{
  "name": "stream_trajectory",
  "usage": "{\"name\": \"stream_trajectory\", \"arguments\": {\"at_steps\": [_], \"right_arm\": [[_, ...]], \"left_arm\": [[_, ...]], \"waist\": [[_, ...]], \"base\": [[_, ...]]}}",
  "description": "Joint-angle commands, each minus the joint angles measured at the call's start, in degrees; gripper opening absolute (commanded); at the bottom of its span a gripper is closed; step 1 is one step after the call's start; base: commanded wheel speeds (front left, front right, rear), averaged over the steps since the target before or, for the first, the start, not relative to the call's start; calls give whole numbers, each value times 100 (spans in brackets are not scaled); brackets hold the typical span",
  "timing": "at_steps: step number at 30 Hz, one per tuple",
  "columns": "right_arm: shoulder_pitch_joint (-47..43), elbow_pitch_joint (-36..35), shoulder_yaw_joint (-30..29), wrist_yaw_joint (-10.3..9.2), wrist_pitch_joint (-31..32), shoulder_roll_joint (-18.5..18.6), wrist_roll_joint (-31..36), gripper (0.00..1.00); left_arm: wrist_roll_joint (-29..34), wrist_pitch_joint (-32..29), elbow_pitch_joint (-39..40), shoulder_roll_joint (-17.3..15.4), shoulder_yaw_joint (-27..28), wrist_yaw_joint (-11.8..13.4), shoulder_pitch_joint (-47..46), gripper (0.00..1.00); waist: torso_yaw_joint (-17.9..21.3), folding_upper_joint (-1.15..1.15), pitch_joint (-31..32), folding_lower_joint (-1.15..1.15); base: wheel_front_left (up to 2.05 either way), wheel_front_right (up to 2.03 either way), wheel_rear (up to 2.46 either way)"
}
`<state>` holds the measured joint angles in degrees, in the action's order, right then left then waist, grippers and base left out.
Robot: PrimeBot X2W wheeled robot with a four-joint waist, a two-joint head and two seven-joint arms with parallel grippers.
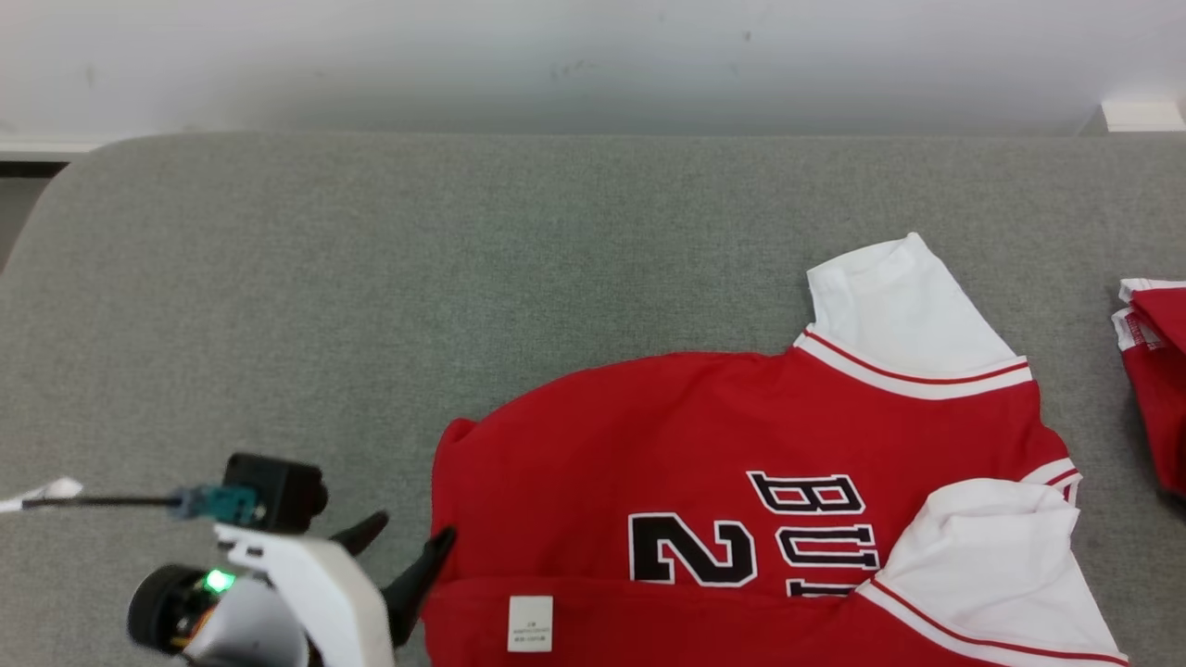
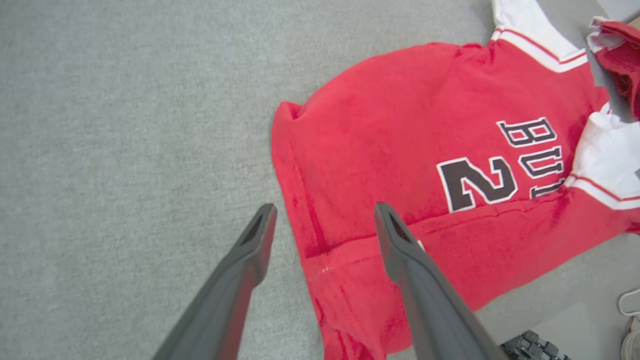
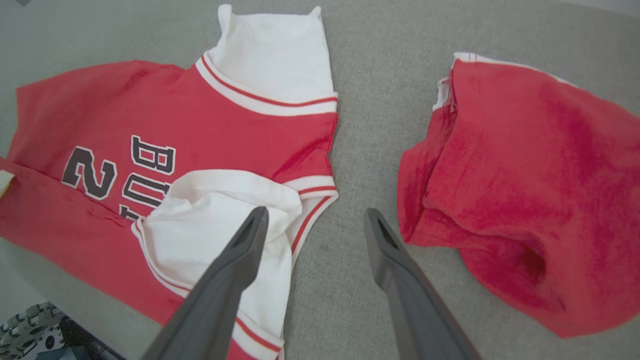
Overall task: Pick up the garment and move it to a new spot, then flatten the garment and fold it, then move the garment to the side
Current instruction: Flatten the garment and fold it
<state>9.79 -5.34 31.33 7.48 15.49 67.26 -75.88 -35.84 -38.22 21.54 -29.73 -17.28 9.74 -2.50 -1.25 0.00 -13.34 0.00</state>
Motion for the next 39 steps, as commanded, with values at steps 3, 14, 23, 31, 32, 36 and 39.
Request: {"name": "stream_trajectory", "arguments": {"at_steps": [3, 14, 23, 31, 32, 36, 39], "right_arm": [[722, 174, -245, -1, 46, -176, 212, 100], [2864, 1550, 74, -1, 743, -1634, 1296, 100], [3672, 2630, 529, -1, 816, -2138, 1690, 100], [3931, 2994, 732, -1, 756, -2137, 1648, 100], [3971, 3046, 759, -1, 755, -2130, 1642, 100], [4128, 3228, 860, -1, 746, -2175, 1633, 100], [4235, 3320, 948, -1, 729, -2256, 1603, 100]], "left_arm": [[116, 49, -367, 434, -198, -17, -941, 100], [750, 17, -1995, 1241, -1154, -471, -2942, 100], [913, -17, -2483, 1540, -1474, -678, -3614, 100], [867, -106, -2527, 1546, -1592, -757, -3682, 100], [846, -135, -2522, 1551, -1611, -779, -3694, 100], [824, -238, -2494, 1558, -1671, -811, -3788, 100], [863, -304, -2540, 1571, -1720, -820, -3890, 100]], "waist": [[-157, 0, -332, 0], [-624, 0, -1027, 0], [-1013, 0, -1228, 0], [-1114, 0, -1308, 0], [-1132, 0, -1320, 0], [-1182, 0, -1376, 0], [-1196, 0, -1420, 0]], "base": [[0, 0, 0], [0, 0, 0], [0, 0, 0], [0, 0, 0], [0, 0, 0], [0, 0, 0], [0, 0, 0]]}}
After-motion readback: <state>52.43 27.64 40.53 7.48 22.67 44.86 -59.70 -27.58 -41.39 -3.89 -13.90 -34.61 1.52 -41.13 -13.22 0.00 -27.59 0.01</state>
